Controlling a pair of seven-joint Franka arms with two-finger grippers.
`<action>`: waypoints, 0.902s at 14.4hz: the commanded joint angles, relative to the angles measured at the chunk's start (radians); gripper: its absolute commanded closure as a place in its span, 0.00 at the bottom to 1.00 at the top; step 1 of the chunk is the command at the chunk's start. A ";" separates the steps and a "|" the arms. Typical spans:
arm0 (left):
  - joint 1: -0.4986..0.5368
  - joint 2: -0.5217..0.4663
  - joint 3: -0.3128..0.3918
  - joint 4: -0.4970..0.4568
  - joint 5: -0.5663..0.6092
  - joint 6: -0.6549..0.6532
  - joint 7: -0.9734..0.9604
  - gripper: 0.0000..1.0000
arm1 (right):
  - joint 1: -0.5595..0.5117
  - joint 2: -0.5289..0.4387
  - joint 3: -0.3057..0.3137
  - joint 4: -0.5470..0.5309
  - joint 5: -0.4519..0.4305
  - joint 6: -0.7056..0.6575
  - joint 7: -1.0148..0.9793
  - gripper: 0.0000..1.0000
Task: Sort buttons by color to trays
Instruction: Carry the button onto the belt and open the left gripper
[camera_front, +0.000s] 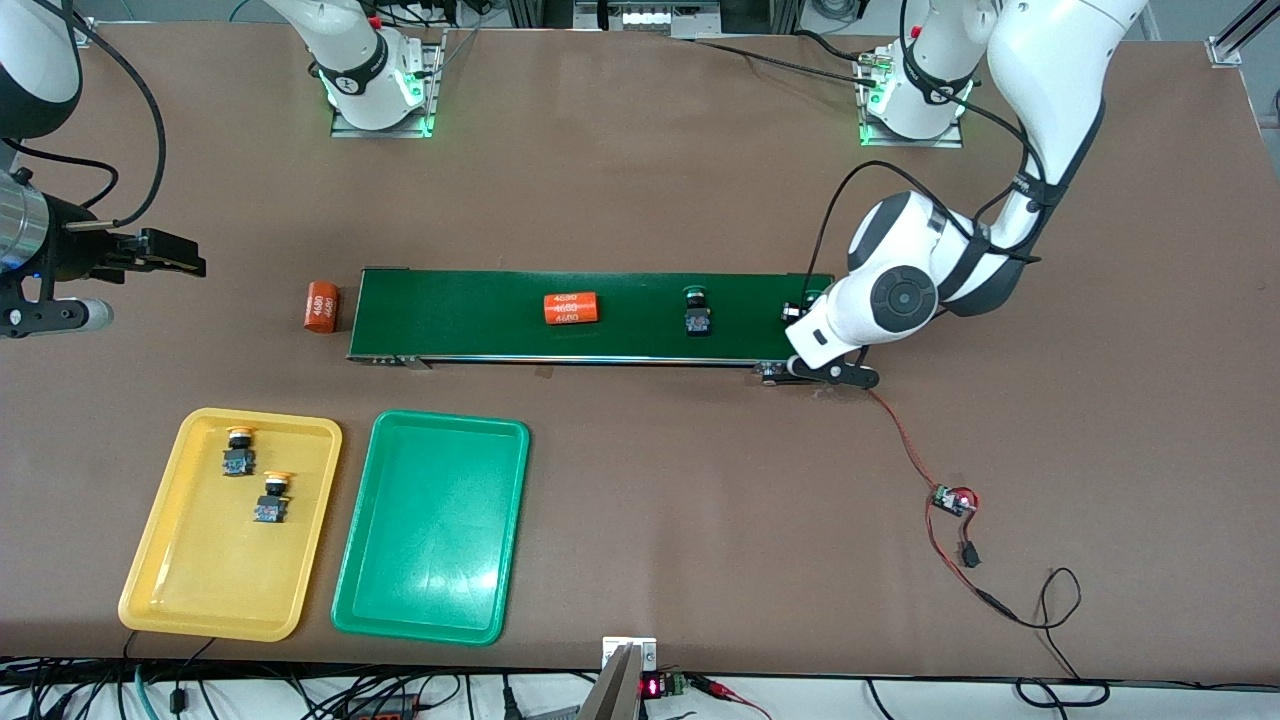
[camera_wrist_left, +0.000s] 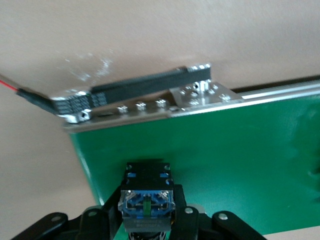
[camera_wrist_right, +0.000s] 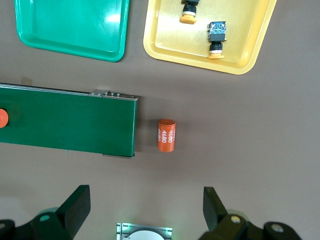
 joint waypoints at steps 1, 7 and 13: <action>0.005 -0.027 -0.008 -0.004 -0.015 0.000 -0.007 0.00 | 0.002 -0.015 0.003 -0.020 0.003 0.013 0.014 0.00; 0.048 -0.255 0.058 0.025 -0.004 -0.118 0.010 0.00 | -0.003 -0.012 0.002 -0.020 0.014 0.033 0.014 0.00; 0.033 -0.482 0.232 0.025 -0.015 -0.314 0.220 0.00 | -0.003 -0.011 0.002 -0.020 0.027 0.035 0.013 0.00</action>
